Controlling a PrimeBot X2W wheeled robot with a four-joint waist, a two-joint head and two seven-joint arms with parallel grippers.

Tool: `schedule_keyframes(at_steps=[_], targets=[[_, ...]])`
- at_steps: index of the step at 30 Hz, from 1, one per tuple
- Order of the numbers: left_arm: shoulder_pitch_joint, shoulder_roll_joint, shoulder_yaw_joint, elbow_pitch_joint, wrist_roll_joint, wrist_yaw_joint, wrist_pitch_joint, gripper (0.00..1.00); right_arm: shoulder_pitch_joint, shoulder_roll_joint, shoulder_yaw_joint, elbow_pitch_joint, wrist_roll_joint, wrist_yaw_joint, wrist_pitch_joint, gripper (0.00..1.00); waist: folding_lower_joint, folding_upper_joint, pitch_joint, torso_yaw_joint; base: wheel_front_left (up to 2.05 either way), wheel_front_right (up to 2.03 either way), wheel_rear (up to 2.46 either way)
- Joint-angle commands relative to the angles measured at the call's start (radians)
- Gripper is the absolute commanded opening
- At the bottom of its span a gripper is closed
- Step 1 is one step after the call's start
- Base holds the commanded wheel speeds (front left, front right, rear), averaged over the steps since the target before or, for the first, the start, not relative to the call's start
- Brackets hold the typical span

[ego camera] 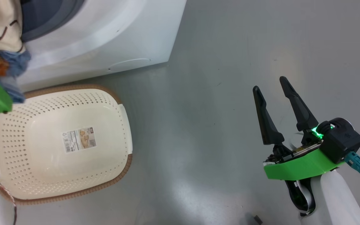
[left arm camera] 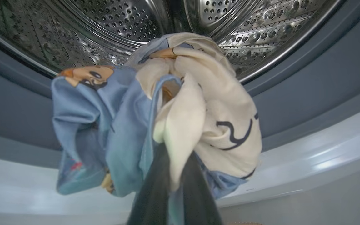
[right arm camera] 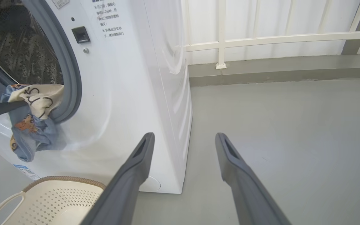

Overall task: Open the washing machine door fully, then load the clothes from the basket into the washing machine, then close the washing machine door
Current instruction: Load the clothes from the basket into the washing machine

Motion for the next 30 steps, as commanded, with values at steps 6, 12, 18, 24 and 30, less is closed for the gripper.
schedule_keyframes(at_steps=[6, 12, 18, 24, 30], targets=[[0.044, 0.137, 0.065, -0.217, -0.002, 0.043, 0.089, 0.0, 0.032, 0.007, 0.03, -0.024, -0.005, 0.002, -0.012, 1.0, 0.0, 0.0, -0.021, 0.0, 0.0, 0.0, 0.0], [0.001, 0.21, 0.084, -0.297, -0.007, 0.052, 0.198, 0.0, 0.029, 0.01, 0.053, -0.025, 0.005, 0.002, -0.012, 1.0, 0.0, 0.0, -0.014, -0.027, 0.0, 0.0, 0.0], [-0.1, 0.259, 0.074, -0.252, -0.018, 0.031, 0.32, 0.0, 0.015, 0.012, 0.078, -0.019, 0.025, 0.002, -0.012, 1.0, 0.0, 0.0, 0.009, -0.083, 0.0, 0.0, 0.0], [-0.197, 0.284, 0.05, -0.18, -0.034, 0.007, 0.445, 0.0, 0.002, 0.014, 0.098, -0.017, 0.046, 0.002, -0.012, 1.0, 0.0, 0.0, 0.04, -0.131, 0.0, 0.0, 0.0], [-0.319, 0.309, 0.031, -0.137, -0.005, 0.001, 0.491, 0.0, -0.016, 0.014, 0.118, -0.022, 0.082, 0.002, -0.012, 1.0, 0.0, 0.0, 0.076, -0.175, 0.0, 0.0, 0.0]])
